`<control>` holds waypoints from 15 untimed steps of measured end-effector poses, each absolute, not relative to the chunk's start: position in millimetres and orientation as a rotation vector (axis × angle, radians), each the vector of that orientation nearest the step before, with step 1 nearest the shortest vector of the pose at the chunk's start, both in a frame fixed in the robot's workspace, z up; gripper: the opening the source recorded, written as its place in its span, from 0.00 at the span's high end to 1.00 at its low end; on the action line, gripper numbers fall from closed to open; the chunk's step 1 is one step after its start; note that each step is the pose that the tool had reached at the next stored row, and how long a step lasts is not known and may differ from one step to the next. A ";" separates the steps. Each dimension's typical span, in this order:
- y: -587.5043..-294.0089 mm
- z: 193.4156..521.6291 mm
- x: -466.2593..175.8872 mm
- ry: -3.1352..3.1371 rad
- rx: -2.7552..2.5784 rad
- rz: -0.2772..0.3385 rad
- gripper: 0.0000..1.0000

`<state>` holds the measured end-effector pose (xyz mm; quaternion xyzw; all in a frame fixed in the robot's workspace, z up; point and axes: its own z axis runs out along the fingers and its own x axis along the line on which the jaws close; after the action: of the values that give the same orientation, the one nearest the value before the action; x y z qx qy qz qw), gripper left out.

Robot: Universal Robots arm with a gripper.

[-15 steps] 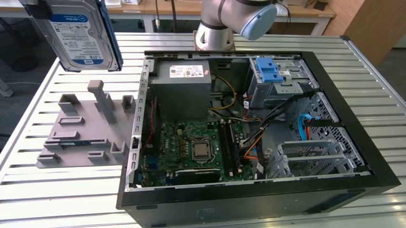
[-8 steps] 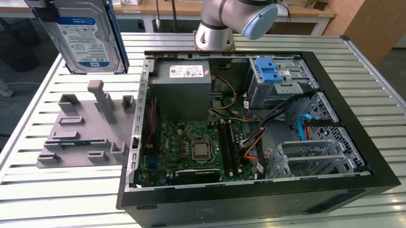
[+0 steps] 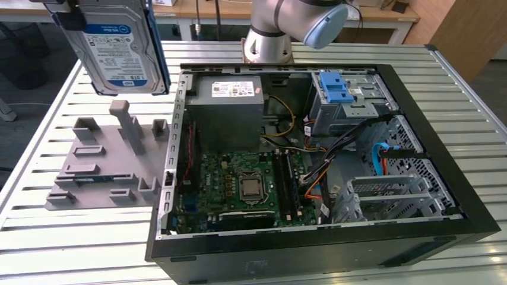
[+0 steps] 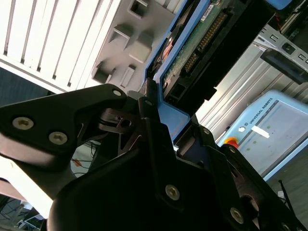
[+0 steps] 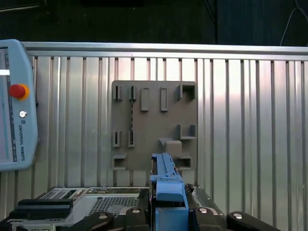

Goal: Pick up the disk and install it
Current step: 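Pick up the disk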

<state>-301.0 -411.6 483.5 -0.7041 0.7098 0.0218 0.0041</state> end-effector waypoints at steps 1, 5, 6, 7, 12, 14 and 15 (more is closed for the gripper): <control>-412.3 483.5 -299.0 2.224 -2.206 0.068 0.64; -415.2 483.5 -290.8 2.224 -2.206 0.069 0.64; -415.9 483.5 -288.8 2.224 -2.206 0.069 0.64; -416.6 483.4 -286.7 2.224 -2.206 0.069 0.64; -419.8 483.5 -276.2 2.224 -2.207 0.069 0.64; -421.0 483.5 -272.1 2.225 -2.207 0.070 0.64; -421.6 483.5 -270.1 2.225 -2.207 0.070 0.64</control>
<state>-270.1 -421.6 483.5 -0.7041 0.7098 0.0223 0.0037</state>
